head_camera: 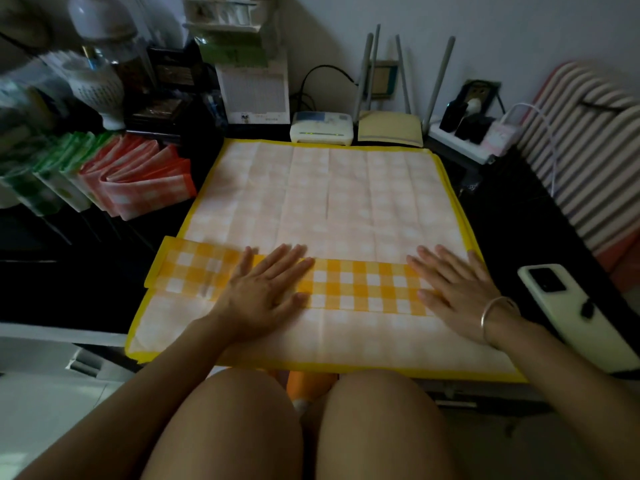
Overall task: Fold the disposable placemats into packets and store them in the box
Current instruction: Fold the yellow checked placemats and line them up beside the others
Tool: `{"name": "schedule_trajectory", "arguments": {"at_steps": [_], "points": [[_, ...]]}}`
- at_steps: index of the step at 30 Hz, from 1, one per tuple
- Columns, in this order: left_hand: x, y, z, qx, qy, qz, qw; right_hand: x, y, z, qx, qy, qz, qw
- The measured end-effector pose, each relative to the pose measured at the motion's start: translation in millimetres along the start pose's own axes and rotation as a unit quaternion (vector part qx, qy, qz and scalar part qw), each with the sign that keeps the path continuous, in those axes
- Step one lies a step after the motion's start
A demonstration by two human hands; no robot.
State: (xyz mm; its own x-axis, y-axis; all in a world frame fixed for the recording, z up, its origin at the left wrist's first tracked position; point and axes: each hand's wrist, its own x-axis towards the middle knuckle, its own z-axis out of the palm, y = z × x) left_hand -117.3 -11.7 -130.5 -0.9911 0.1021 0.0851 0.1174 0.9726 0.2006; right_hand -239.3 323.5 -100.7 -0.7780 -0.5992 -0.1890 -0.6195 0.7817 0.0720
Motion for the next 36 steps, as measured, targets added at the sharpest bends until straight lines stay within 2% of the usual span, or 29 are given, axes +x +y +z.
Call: {"name": "schedule_trajectory", "arguments": {"at_steps": [5,9,10,11,12,13,14,15,16,18,19,21,23,24,26,30,33,36], "points": [[4,2,-6,-0.003,-0.037,-0.018,0.999,1,-2,0,-0.012,-0.017,0.005,1.000],[17,3,-17,0.037,-0.093,-0.024,0.995,1,-15,-21,-0.061,-0.012,0.065,0.996],[20,4,-21,0.058,-0.103,-0.018,0.993,-2,-25,-28,-0.034,0.024,0.077,0.996],[22,6,-23,0.074,-0.108,-0.011,0.991,-7,-34,-33,0.028,0.099,0.080,0.991],[23,8,-26,0.084,-0.110,-0.006,0.990,-15,-46,-37,0.119,0.192,0.084,0.970],[24,11,-28,0.088,-0.115,-0.004,0.989,-23,-57,-38,0.219,0.263,0.103,0.934],[25,13,-30,0.089,-0.119,-0.006,0.989,-30,-67,-39,0.317,0.291,0.139,0.892],[24,13,-31,0.089,-0.122,-0.008,0.989,-35,-77,-39,0.426,0.258,0.189,0.846],[25,14,-32,0.087,-0.122,-0.010,0.989,-39,-85,-38,0.542,0.178,0.245,0.784],[24,15,-32,0.080,-0.121,-0.016,0.989,-47,-98,-37,0.724,-0.007,0.309,0.616],[24,17,-32,0.076,-0.122,-0.020,0.989,-48,-99,-37,0.774,-0.055,0.319,0.544],[24,19,-30,0.056,-0.123,-0.032,0.990,-47,-98,-40,0.842,-0.063,0.319,0.430],[23,21,-29,0.013,-0.126,-0.055,0.990,-43,-100,-42,0.875,-0.043,0.322,0.359],[22,22,-28,-0.014,-0.124,-0.066,0.990,-40,-102,-41,0.881,-0.033,0.327,0.342],[20,24,-26,-0.061,-0.111,-0.078,0.989,-35,-108,-42,0.882,-0.018,0.330,0.336],[17,22,-18,-0.063,-0.090,-0.086,0.990,-22,-116,-44,0.861,0.007,0.343,0.375],[16,22,-13,-0.049,-0.069,-0.078,0.993,-13,-116,-44,0.833,0.029,0.339,0.437],[17,21,-7,-0.028,-0.055,-0.071,0.996,-7,-114,-49,0.798,0.099,0.320,0.501]]}}
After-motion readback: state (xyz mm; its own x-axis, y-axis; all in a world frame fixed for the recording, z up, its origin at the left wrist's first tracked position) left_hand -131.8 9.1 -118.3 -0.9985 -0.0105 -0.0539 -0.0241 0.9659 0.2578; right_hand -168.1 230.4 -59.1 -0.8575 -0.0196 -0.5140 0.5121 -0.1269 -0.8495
